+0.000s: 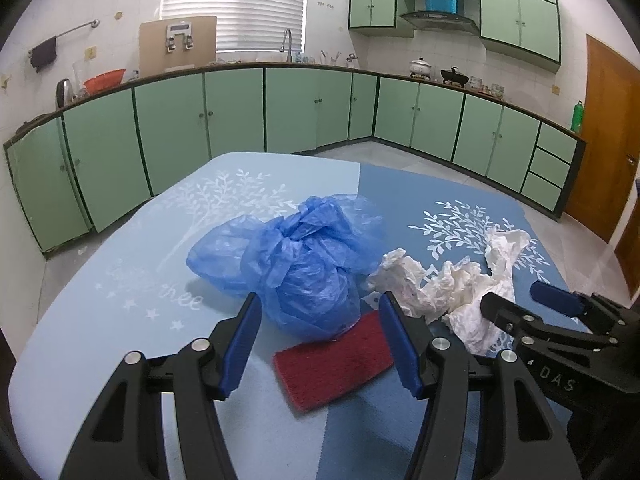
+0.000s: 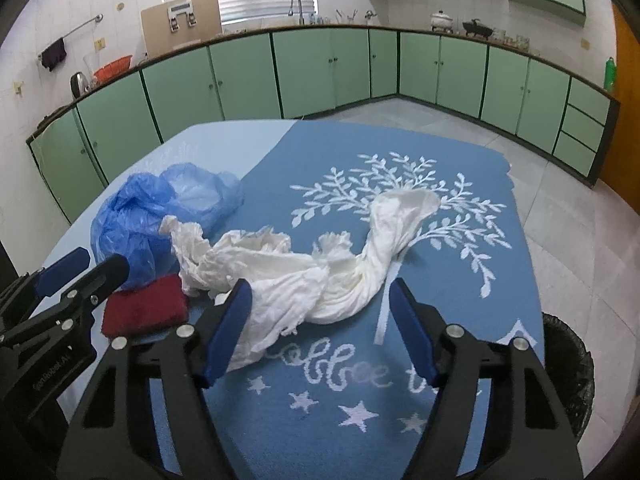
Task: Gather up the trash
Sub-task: 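Grasp the white tissue with the right gripper while the left gripper grasps the blue plastic bag, then carry the blue bag and white tissue over the bin with both grippers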
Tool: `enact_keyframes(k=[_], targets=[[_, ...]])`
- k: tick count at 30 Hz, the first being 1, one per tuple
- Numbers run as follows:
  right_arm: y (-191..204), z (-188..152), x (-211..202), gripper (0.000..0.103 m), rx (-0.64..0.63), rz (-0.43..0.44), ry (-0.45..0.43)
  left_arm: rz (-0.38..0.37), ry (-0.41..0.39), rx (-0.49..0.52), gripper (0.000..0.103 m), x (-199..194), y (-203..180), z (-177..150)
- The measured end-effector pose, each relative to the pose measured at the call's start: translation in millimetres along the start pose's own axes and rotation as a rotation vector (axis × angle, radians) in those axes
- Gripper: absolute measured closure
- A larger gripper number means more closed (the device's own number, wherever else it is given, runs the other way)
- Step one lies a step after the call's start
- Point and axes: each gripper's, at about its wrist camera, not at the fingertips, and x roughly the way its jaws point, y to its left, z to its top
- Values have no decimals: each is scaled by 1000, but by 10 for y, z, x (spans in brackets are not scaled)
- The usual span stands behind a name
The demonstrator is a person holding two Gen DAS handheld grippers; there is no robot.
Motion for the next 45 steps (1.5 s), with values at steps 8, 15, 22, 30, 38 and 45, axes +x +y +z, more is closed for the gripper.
enact_keyframes(k=[8,15,22,30,38,45], targets=[[20,-11,33,84,-12,73,25,10,-1,1,43,33,2,54],[-97,3,-147,93,20,66,-48,28,-10,5,40,68,29,122],[-176,102,-174,95,13,52,-76,15,23,11,57,237,-21,199],[-237,176,-248,96,1,38,-112,25,11,-10,98,254,13,225],[-316,279,-429,99,6,28,-160,22,-62,-23,100,-33,57,365],[-360,317,-633,100,8,30,-198,-12,-89,-5,100,-260,-80,458]])
